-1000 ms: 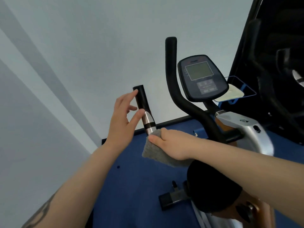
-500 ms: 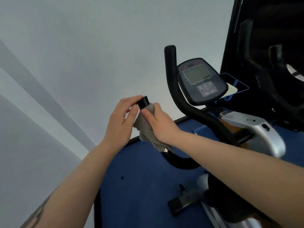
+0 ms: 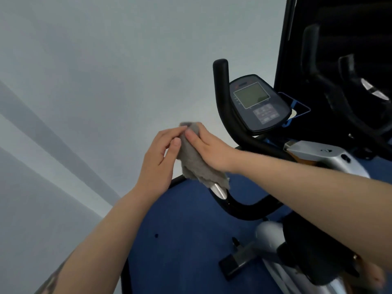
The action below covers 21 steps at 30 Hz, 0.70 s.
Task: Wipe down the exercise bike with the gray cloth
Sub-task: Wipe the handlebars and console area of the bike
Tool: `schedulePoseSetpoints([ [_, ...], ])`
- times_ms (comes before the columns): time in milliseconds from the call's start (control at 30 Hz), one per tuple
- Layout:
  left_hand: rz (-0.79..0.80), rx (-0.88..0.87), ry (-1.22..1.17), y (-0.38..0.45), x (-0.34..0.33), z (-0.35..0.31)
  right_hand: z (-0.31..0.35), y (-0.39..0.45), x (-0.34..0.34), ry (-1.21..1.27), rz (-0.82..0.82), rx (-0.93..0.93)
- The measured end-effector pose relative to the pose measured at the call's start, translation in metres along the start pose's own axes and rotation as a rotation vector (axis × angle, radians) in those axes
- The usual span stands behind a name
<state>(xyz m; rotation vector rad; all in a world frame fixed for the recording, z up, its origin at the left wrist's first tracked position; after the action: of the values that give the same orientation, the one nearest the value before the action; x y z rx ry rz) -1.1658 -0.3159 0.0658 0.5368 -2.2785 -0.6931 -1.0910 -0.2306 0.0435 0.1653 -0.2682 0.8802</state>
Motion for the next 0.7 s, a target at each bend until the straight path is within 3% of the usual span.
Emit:
schedulePoseSetpoints([
  [167,-0.030,0.073,-0.097,-0.004,0.000,0.004,-0.004,-0.003,-0.007,0.091,-0.038,-0.014],
  [333,-0.057,0.083,-0.066,-0.004,-0.001,0.005,-0.027,-0.013,-0.007,-0.051,0.053,-0.138],
  [467,-0.151,0.094,-0.036,-0.019,-0.014,-0.003,-0.031,-0.017,-0.009,-0.069,0.017,-0.141],
  [600,-0.106,-0.112,0.106,-0.035,-0.044,-0.037,-0.049,-0.049,-0.009,-0.226,0.193,-0.178],
  [700,0.016,-0.094,0.011,-0.040,-0.072,-0.041,-0.073,-0.085,-0.002,-0.430,0.409,-0.223],
])
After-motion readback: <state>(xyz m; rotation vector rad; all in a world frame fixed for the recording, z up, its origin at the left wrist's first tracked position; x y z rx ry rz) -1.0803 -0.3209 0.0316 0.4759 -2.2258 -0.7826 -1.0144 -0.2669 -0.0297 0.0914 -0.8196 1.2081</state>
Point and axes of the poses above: each hand's wrist, its own y-axis towards the middle knuckle, its own x-axis out of the back of the hand, z = x × y, the point moved 9 cm from there along y, towards the middle knuckle, and after that the axes turned 10 degrees about -x, right-handed, at the moved point
